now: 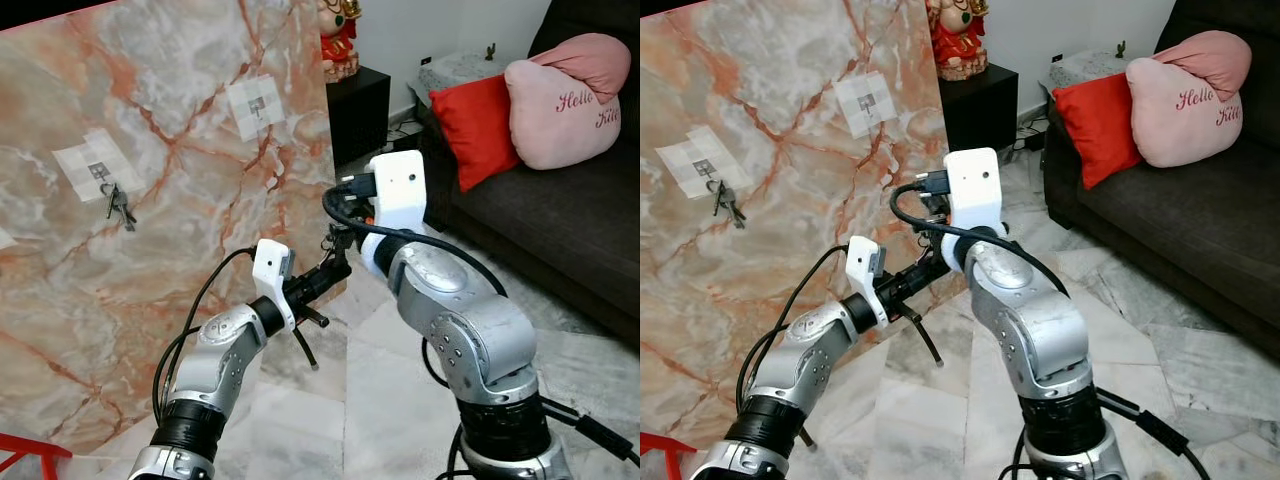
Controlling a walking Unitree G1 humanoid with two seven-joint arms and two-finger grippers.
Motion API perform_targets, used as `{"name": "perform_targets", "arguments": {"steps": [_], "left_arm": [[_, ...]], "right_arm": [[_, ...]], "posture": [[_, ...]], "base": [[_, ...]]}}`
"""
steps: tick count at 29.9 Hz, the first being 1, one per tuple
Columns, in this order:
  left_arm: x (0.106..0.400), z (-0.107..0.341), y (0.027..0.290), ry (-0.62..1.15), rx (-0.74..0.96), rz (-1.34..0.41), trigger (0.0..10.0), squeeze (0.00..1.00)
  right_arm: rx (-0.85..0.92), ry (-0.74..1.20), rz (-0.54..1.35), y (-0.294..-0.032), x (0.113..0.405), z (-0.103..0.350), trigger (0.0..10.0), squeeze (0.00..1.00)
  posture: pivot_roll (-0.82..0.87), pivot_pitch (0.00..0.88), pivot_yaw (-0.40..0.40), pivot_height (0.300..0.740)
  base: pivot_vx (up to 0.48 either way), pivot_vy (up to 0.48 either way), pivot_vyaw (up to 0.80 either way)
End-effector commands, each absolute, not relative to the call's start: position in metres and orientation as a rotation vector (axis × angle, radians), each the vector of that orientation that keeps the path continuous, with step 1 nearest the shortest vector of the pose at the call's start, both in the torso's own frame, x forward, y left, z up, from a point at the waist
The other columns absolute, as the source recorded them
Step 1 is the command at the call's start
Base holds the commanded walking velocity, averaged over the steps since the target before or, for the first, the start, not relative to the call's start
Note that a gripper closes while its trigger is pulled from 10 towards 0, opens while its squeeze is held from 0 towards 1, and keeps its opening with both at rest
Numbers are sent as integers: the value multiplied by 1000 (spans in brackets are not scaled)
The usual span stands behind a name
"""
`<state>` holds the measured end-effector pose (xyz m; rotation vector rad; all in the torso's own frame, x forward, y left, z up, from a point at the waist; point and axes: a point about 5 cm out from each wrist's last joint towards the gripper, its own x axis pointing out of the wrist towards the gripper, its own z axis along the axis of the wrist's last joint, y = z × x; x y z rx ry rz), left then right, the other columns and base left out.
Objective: Hang keys on a hook
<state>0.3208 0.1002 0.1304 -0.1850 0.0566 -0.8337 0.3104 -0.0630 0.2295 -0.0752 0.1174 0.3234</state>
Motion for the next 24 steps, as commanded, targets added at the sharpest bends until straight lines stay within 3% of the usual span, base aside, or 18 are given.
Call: {"name": "perform_targets", "arguments": {"steps": [1,6,8,14,19,24], "left_arm": [[319,133,102,61,-135,-861,0,0],[319,133,102,61,-135,-861,0,0],[322,132,119,81,-31,-832,0,0],[330,140,122,37,-82,-751,0,0],[333,140,121,28,-84,-704,0,0],[337,143,125,1,-85,-636,0,0]], "right_arm": [[-101,107,341,-59,309,228,10000,0],[-101,107,341,-59,309,228,10000,0],[-218,-10,350,-79,312,237,10000,0],[-176,-50,313,-107,314,240,10000,0],[92,-88,240,-146,319,234,10000,0],[258,-114,270,-149,316,228,10000,0]], "posture": [[36,40,93,740],[36,40,93,740],[44,38,105,740],[44,38,105,740],[31,30,102,740],[35,19,96,740]], "base": [[0,0,0],[0,0,0],[0,0,0],[0,0,0],[0,0,0],[0,0,0]]}}
